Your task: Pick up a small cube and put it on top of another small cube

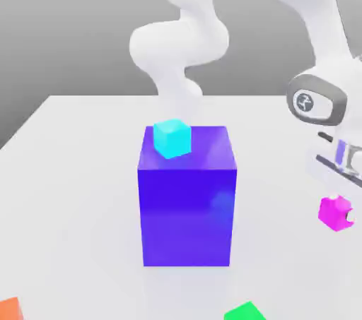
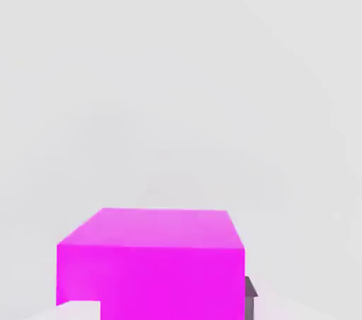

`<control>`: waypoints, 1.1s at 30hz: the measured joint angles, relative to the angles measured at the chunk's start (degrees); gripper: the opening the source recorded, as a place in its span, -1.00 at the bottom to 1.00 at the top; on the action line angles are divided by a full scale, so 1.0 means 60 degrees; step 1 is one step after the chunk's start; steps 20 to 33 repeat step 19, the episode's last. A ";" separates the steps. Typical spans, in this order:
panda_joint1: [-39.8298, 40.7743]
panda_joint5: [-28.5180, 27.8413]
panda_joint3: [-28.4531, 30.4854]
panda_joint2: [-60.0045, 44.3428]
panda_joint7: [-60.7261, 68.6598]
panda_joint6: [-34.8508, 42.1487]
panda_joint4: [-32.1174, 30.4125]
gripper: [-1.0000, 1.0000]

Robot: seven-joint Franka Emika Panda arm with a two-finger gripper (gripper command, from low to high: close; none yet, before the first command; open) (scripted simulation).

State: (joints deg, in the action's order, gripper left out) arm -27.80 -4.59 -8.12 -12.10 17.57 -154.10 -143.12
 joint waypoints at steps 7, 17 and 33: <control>0.0880 0.0723 0.1443 -0.0296 -0.2490 0.0883 0.1207 -1.00; 0.1774 0.1619 0.2355 -0.1806 -0.4309 0.0324 0.2266 1.00; 0.1773 0.1620 0.2355 -0.1806 -0.4308 0.0325 0.2266 1.00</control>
